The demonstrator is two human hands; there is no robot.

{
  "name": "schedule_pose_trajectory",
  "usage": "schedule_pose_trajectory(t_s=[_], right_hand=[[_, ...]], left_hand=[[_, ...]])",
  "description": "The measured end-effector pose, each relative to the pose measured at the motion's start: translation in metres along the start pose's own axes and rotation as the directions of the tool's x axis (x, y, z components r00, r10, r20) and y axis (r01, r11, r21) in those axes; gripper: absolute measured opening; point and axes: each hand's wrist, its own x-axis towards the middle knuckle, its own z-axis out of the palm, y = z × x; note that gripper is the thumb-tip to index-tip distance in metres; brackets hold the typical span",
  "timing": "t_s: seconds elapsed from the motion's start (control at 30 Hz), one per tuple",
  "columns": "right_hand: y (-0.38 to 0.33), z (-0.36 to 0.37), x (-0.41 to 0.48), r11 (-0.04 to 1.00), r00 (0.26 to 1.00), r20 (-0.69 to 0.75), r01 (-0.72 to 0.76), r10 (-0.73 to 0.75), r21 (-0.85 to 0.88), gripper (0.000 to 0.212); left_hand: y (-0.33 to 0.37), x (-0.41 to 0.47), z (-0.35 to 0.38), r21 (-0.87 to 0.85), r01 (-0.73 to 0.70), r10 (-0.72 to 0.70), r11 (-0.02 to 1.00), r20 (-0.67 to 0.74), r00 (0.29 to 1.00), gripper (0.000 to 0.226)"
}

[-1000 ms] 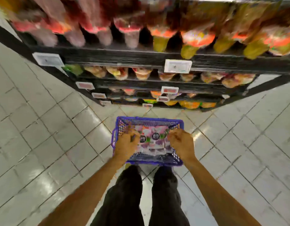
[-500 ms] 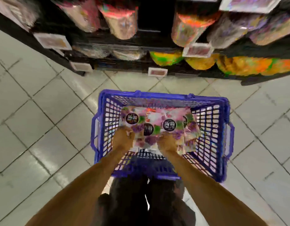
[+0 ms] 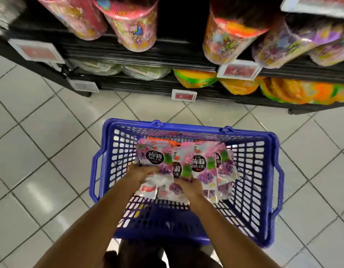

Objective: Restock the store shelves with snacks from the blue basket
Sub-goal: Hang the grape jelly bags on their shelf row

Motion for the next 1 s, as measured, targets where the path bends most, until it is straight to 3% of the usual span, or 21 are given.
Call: schedule_pose_trajectory(t_s=[0.03, 0.13, 0.23, 0.4, 0.5, 0.6, 0.77, 0.9, 1.0], right_hand=[[-0.001, -0.012, -0.015, 0.995, 1.000, -0.003, 0.013, -0.012, 0.097, 0.009], [-0.017, -0.049, -0.070, 0.939, 0.998, 0.006, 0.064, -0.070, 0.337, 0.034], [-0.042, -0.091, -0.138, 0.882, 0.987, -0.043, 0.158, -0.155, 0.445, 0.044], [-0.086, -0.158, -0.265, 0.739, 0.955, -0.129, 0.289, -0.266, 0.608, 0.015], [-0.118, -0.204, -0.357, 0.670, 0.912, -0.167, 0.390, -0.374, 0.632, 0.023], [-0.152, -0.250, -0.457, 0.650, 0.824, -0.133, 0.524, -0.551, 0.551, 0.017], [-0.192, -0.315, -0.597, 0.577, 0.691, -0.246, 0.711, -0.680, 0.402, 0.038], [-0.220, -0.355, -0.685, 0.395, 0.510, -0.404, 0.855, -0.759, 0.336, 0.043], [-0.240, -0.378, -0.739, 0.252, 0.367, -0.491, 0.925, -0.790, 0.286, 0.052]], left_hand=[[0.002, -0.017, -0.002, -0.023, 0.009, -0.007, 1.000, 0.119, 0.993, 0.011], [0.009, -0.078, -0.012, -0.045, -0.034, 0.046, 0.998, 0.281, 0.959, 0.020], [0.023, -0.155, -0.019, -0.108, -0.138, 0.165, 0.985, 0.305, 0.938, 0.043], [0.067, -0.302, -0.032, -0.127, -0.347, 0.369, 0.929, 0.299, 0.880, 0.053], [0.110, -0.409, -0.043, -0.086, -0.499, 0.504, 0.862, 0.240, 0.830, 0.065], [0.152, -0.507, -0.053, -0.053, -0.643, 0.630, 0.764, 0.280, 0.724, 0.076], [0.216, -0.656, -0.068, -0.174, -0.816, 0.816, 0.551, 0.315, 0.484, 0.064], [0.263, -0.765, -0.072, -0.235, -0.917, 0.916, 0.321, 0.323, 0.238, 0.072], [0.285, -0.831, -0.067, -0.273, -0.946, 0.949, 0.175, 0.302, 0.088, 0.062]])
